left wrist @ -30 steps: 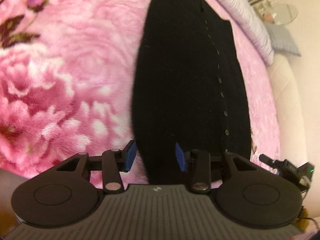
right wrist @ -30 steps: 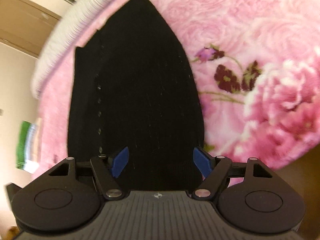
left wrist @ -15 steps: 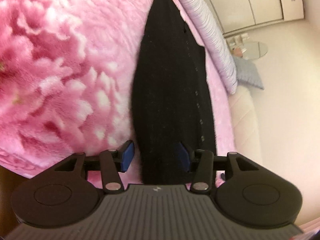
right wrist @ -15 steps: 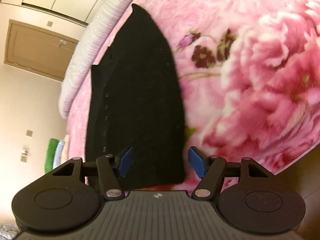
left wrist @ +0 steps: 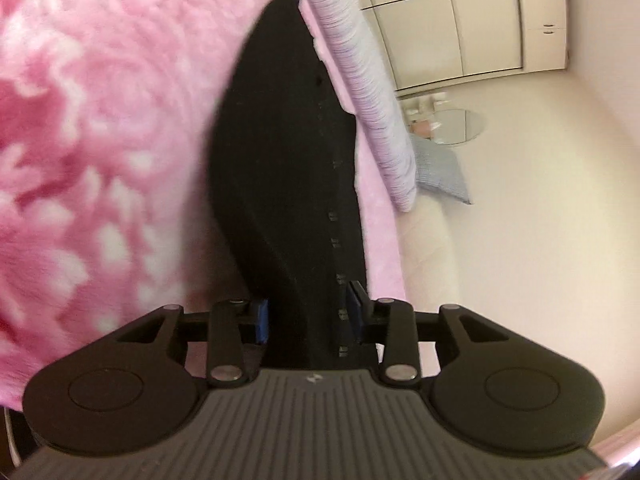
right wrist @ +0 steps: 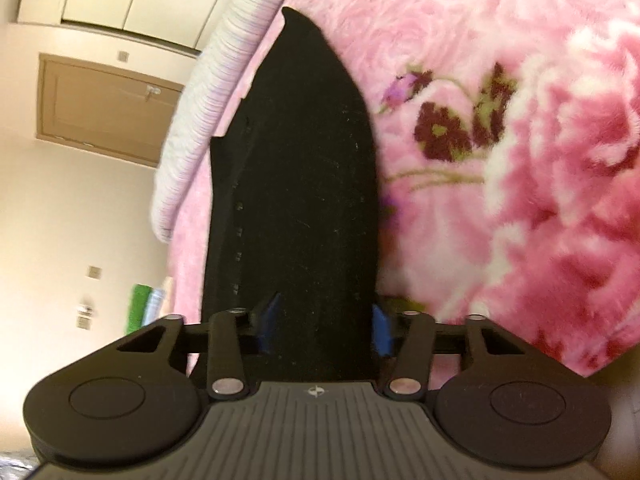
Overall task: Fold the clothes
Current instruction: 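Grasp the garment hem with the left gripper while the right gripper grasps it too, then fold the hem up toward the collar with both grippers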
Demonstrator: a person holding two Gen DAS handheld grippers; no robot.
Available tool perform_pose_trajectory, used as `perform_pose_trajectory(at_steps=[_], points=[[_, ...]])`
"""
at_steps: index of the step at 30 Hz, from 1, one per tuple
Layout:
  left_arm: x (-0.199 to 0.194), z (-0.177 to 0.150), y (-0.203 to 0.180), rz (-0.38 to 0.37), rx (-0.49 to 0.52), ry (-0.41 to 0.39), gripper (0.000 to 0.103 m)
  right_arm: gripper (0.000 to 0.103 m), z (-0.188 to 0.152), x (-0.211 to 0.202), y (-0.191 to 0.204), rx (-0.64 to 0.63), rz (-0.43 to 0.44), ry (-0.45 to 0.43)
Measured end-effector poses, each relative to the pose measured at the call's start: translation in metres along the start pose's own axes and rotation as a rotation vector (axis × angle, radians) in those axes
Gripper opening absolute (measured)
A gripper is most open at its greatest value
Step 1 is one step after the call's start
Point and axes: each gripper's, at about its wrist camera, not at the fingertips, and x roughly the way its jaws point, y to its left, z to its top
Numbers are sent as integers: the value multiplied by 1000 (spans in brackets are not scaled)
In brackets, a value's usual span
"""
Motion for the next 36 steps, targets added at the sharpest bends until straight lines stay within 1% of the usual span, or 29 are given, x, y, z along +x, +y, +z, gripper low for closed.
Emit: perform_pose_trajectory(at_steps=[1, 2, 5, 6, 7, 9, 11, 15, 18, 21, 25, 28, 30, 33, 35, 36], points=[[1, -1, 2, 40, 6, 7, 26, 39, 1, 2, -2, 0, -5, 4], [1, -2, 3, 42, 11, 8, 16, 38, 1, 4, -4, -1, -10, 9], [1, -6, 5, 49, 23, 12, 10, 39, 2, 8, 1, -33, -22, 25], [1, -7, 5, 49, 31, 12, 8, 32, 2, 9, 4, -44, -28, 38], [-2, -6, 3, 43, 51, 6, 8, 16, 2, 12, 8, -52, -41, 57], [-5, -5, -7, 41, 102, -5, 7, 14, -4, 13, 18, -78, -74, 58], [-11, -4, -17, 35, 138, -19, 7, 13, -9, 6, 30, -105, -78, 26], [-43, -13, -31, 16, 182, -69, 6, 12, -18, -18, 53, -101, -10, -56], [-62, -20, -34, -2, 184, -95, 6, 12, -36, -35, 63, -116, 10, -66], [-78, -33, -35, 1, 174, -96, 6, 12, -63, -50, 65, -118, 28, -64], [-112, -68, -21, 2, 129, -80, 6, 12, -105, -73, 45, -51, 37, -49], [-128, -83, -16, 2, 103, -64, 6, 12, -133, -84, 34, -9, 45, -31], [-133, -80, -21, -9, 112, -61, 6, 12, -139, -90, 34, -3, 45, -24], [-134, -65, -41, -57, 135, -70, 7, 12, -127, -98, 53, -66, 58, -40], [-126, -42, -59, -80, 161, -74, 7, 13, -108, -100, 73, -124, 78, -65], [-118, -27, -67, -79, 176, -76, 7, 13, -99, -101, 83, -150, 87, -78]])
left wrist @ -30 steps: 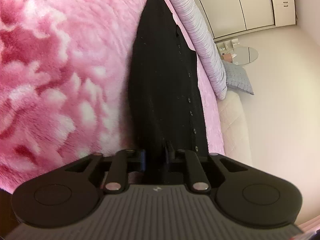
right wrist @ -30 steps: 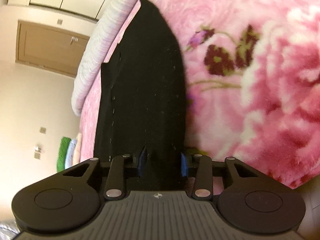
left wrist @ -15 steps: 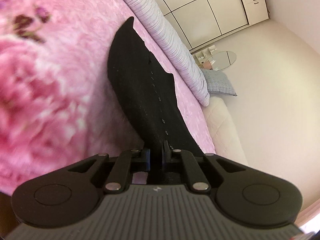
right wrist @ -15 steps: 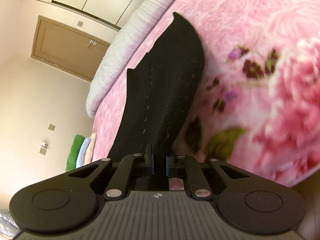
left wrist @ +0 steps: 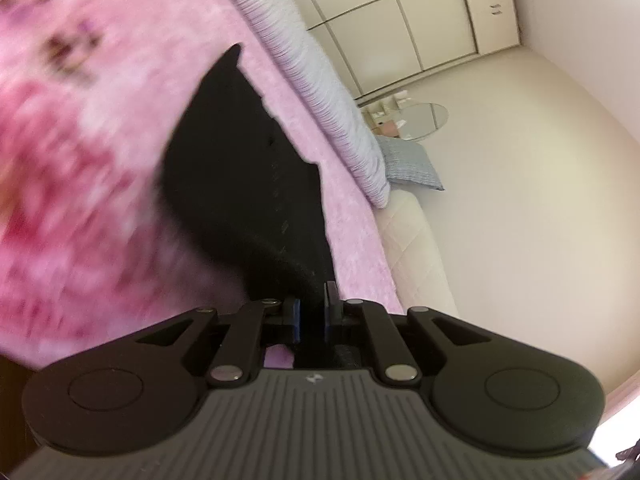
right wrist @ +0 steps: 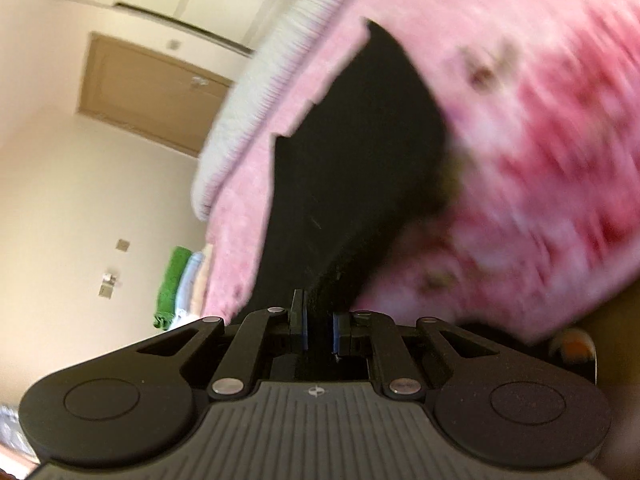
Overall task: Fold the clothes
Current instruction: 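Fold the hem up toward the collar with both grippers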
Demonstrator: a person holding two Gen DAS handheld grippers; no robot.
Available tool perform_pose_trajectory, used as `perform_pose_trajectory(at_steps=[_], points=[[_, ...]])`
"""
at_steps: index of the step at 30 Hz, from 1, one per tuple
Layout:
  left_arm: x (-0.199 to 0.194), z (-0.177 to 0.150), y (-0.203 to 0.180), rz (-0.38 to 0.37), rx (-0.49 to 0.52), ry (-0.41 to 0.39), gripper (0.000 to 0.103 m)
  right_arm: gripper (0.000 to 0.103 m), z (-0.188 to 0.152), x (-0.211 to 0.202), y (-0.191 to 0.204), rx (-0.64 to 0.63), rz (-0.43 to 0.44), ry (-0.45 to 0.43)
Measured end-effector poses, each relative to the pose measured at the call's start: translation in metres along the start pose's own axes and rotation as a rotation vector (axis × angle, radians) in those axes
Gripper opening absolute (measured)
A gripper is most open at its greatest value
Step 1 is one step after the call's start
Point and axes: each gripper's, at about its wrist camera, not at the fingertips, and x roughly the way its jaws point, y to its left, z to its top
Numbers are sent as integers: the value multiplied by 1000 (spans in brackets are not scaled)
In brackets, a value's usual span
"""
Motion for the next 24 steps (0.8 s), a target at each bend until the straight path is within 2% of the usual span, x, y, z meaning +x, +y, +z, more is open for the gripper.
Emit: perform_pose_trajectory(at_steps=[5, 6, 7, 8, 9, 11, 14, 18, 22, 24], points=[[70, 83, -8, 41, 61, -7, 12, 13, 75, 39, 17, -34, -33, -75], [85, 99, -6, 60, 63, -7, 14, 18, 91, 52, 14, -12, -56, -92], [100, 113, 0, 96, 53, 1, 18, 30, 106, 65, 11, 11, -80, -109], [114, 127, 6, 135, 47, 5, 29, 36, 122, 78, 7, 33, -103, -126], [122, 136, 11, 186, 51, -7, 38, 48, 132, 88, 3, 40, -138, -139], [133, 151, 18, 260, 78, -10, 41, 50, 149, 103, -5, 40, -220, -163], [137, 157, 32, 275, 91, 16, 51, 51, 158, 115, -18, 15, -242, -131], [145, 149, 45, 316, 141, 84, 50, 51, 159, 137, -36, -68, -310, -45], [154, 132, 44, 357, 249, 153, 50, 51, 153, 158, -43, -166, -363, 36], [155, 126, 43, 386, 309, 157, 50, 53, 145, 160, -45, -220, -390, 53]])
